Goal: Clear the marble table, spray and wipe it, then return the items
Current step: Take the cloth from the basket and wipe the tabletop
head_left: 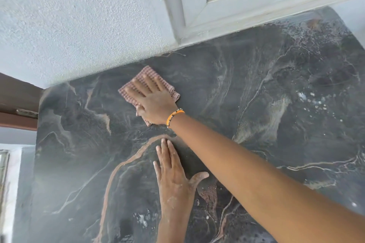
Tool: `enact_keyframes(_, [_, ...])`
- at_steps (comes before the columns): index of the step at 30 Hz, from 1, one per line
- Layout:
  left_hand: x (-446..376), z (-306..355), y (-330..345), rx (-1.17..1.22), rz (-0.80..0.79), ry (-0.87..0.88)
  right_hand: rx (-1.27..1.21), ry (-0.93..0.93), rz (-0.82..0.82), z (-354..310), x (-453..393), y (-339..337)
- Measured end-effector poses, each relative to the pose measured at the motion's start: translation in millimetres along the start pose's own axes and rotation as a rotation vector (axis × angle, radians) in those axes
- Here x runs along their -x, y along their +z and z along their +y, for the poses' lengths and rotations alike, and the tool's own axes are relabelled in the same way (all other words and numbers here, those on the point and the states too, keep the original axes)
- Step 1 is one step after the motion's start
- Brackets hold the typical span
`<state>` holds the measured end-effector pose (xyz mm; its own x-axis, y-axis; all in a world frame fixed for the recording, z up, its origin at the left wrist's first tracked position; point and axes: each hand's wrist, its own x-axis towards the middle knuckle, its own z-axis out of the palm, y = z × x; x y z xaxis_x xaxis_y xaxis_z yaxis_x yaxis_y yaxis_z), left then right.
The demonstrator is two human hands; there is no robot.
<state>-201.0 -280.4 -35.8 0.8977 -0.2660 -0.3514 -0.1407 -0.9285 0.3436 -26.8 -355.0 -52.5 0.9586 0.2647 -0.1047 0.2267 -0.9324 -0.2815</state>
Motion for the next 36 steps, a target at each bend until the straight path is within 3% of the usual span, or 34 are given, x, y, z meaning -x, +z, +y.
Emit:
enact_keyframes(3, [11.7, -2.3, 10.9, -0.064, -0.041, 0.004, 0.05, -0.155, -0.014, 9.9, 34.6, 4.9])
enact_keyframes(5, [16.5, -1.8, 13.1, -0.023, -0.028, 0.005, 0.036, -0.135, 0.03, 36.3, 59.2, 0.1])
enact_keyframes(8, [22.9, -2.8, 16.2, 0.019, -0.002, -0.008, 0.011, 0.067, 0.097, 96.5, 93.0, -13.3])
enact_keyframes(13, [21.8, 2.2, 12.6, -0.007, -0.025, -0.005, 0.017, 0.555, 0.203, 188.2, 160.1, -29.9])
enact_keyframes(18, [16.3, 6.4, 9.1, -0.1, -0.026, -0.014, -0.032, 0.856, 0.271, 160.0, 196.5, -21.2])
enact_keyframes(23, [23.0, 6.5, 5.4, -0.084, -0.07, -0.025, -0.065, 0.67, 0.219, 63.0, 165.4, -0.3])
enact_keyframes(29, [66.0, -33.4, 8.1, -0.126, -0.008, -0.08, -0.06, 0.228, 0.038, -54.1, 115.3, 24.2])
enact_keyframes(33, [88.6, -59.3, 12.3, -0.087, 0.001, -0.121, -0.011, -0.039, -0.065, -72.0, 136.3, 32.2])
enact_keyframes(36, [95.8, -51.1, 9.9, -0.018, 0.049, -0.019, 0.027, -0.067, -0.064, -42.8, 168.0, 29.9])
